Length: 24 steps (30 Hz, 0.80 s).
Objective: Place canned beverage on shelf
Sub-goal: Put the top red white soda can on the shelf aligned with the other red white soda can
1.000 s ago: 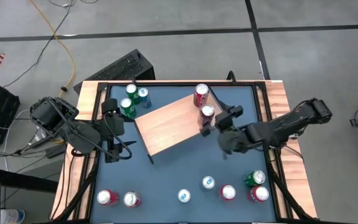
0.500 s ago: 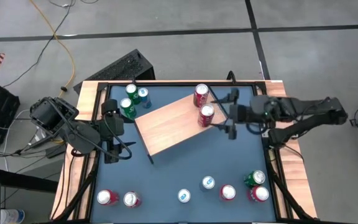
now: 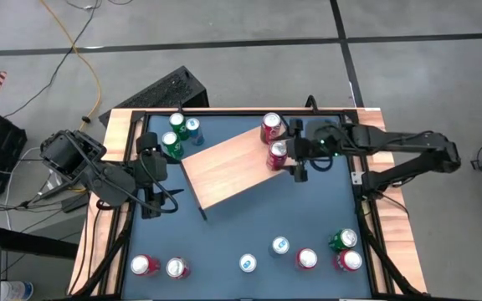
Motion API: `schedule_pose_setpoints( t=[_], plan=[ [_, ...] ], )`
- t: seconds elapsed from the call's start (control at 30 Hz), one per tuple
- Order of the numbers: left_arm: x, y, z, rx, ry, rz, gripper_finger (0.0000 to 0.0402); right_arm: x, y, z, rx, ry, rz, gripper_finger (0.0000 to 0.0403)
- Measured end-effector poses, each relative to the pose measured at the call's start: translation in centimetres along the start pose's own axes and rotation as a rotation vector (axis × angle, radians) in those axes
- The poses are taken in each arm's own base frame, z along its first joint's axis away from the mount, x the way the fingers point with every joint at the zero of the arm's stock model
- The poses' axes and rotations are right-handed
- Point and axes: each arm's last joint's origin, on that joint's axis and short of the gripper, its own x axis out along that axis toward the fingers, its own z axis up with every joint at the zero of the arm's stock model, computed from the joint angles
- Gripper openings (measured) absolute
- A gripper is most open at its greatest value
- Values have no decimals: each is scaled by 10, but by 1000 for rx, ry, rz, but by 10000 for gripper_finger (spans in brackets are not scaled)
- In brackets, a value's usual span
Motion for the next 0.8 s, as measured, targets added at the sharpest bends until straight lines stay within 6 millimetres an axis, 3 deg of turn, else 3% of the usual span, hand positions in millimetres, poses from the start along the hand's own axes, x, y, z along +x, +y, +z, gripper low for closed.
schedule_pose_setpoints(
  t=[0.37, 0.53, 0.8],
  plan=[
    [0, 0, 0, -2, 0, 0, 309, 0, -21, -13, 92, -4, 74, 379],
    [0, 0, 0, -8, -1, 1, 309, 13, -23, -32, 118, 23, 72, 375],
    [0, 0, 0, -15, -1, 1, 309, 19, -23, -39, 146, -9, 87, 347]
  ],
)
